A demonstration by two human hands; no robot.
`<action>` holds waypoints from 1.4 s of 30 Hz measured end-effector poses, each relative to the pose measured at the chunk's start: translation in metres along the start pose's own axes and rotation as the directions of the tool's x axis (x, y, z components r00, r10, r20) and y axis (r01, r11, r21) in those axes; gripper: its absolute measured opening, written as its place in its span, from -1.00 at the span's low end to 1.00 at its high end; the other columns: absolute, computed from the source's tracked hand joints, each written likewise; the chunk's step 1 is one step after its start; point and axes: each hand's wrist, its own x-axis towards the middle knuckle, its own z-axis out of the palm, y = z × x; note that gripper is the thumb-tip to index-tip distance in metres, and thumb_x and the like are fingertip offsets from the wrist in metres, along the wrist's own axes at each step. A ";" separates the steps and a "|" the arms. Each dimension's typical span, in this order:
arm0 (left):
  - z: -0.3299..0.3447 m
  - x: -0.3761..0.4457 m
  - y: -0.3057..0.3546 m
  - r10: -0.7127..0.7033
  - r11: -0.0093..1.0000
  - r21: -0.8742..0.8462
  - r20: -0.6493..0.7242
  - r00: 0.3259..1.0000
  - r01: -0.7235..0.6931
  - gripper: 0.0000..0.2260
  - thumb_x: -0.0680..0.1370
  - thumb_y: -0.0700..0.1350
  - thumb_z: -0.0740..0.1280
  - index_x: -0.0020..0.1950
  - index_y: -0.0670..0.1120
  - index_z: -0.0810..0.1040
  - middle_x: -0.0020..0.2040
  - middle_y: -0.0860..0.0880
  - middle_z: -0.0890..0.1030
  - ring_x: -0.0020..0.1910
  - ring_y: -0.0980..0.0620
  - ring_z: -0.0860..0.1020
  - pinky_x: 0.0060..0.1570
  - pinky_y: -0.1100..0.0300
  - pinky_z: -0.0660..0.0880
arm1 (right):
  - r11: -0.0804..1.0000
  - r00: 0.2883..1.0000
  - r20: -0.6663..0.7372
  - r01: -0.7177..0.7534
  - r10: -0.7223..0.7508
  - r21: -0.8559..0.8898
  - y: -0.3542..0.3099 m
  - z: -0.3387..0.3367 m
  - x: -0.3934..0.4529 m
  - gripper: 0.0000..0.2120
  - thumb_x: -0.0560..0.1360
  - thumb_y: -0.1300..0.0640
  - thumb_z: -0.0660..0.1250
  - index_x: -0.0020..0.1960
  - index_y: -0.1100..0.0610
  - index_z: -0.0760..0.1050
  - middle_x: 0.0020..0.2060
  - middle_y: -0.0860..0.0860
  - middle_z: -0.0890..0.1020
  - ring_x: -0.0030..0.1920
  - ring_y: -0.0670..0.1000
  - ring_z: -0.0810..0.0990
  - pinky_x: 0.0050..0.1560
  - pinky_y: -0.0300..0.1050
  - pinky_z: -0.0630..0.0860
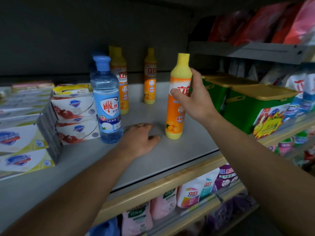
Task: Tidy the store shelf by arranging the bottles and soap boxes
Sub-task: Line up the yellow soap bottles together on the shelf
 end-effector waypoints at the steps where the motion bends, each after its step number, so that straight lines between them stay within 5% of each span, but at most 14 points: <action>1: 0.002 0.000 0.000 -0.002 0.999 0.043 0.014 1.000 0.001 -0.49 0.55 0.19 0.23 0.41 -0.05 0.43 0.39 -0.08 0.47 0.36 -0.11 0.42 0.35 0.04 0.34 | 1.000 1.000 0.021 -0.020 0.020 0.011 0.004 -0.002 -0.002 -0.35 0.47 0.04 0.46 0.44 -0.10 0.21 -0.02 -0.30 0.54 -0.05 -0.37 0.57 -0.10 -0.39 0.53; 4: 0.005 0.000 -0.002 -0.011 0.996 0.087 0.037 0.999 0.008 -0.48 0.55 0.22 0.21 0.42 -0.02 0.42 0.43 -0.04 0.43 0.41 -0.08 0.37 0.40 0.04 0.28 | 0.997 0.984 0.157 -0.081 0.082 -0.013 0.025 -0.001 -0.019 -0.33 0.45 0.09 0.49 0.44 -0.07 0.22 0.01 -0.31 0.55 -0.04 -0.40 0.57 -0.10 -0.40 0.52; 6: 0.005 0.000 -0.002 -0.016 0.996 0.084 0.037 0.999 0.013 -0.47 0.55 0.23 0.21 0.44 -0.02 0.41 0.44 -0.03 0.42 0.42 -0.08 0.35 0.42 0.03 0.25 | 0.994 0.968 0.226 -0.102 0.110 -0.046 0.043 0.005 -0.036 -0.32 0.47 0.12 0.48 0.46 -0.02 0.20 0.15 -0.21 0.55 0.08 -0.22 0.59 0.10 -0.21 0.56; 11: 0.004 -0.002 0.000 -0.026 0.995 0.095 0.034 0.999 0.023 -0.48 0.55 0.20 0.22 0.46 0.00 0.39 0.46 -0.01 0.40 0.44 -0.07 0.32 0.43 0.08 0.22 | 0.983 0.969 0.210 -0.098 0.130 -0.153 0.064 0.018 -0.034 -0.37 0.52 0.05 0.43 0.48 0.09 0.21 0.33 0.02 0.51 0.25 0.07 0.55 0.27 0.09 0.51; 23: -0.001 -0.004 0.006 -0.064 0.997 0.034 0.010 0.998 0.063 -0.35 0.37 0.25 0.11 0.40 0.02 0.47 0.40 0.04 0.47 0.38 -0.02 0.38 0.39 0.13 0.28 | 0.976 0.968 0.173 -0.157 0.183 -0.151 0.096 0.085 0.056 -0.44 0.58 0.05 0.34 0.49 0.13 0.21 0.40 0.08 0.46 0.36 0.12 0.46 0.34 0.05 0.40; 42: 0.004 0.000 0.000 -0.076 0.997 0.009 0.059 0.995 0.075 -0.40 0.43 0.27 0.20 0.45 0.13 0.37 0.45 0.14 0.35 0.43 0.06 0.22 0.41 0.22 0.13 | 0.972 0.949 0.213 -0.221 0.234 -0.084 0.119 0.121 0.103 -0.42 0.61 0.06 0.30 0.53 0.10 0.13 0.43 0.08 0.40 0.39 0.14 0.41 0.38 0.06 0.38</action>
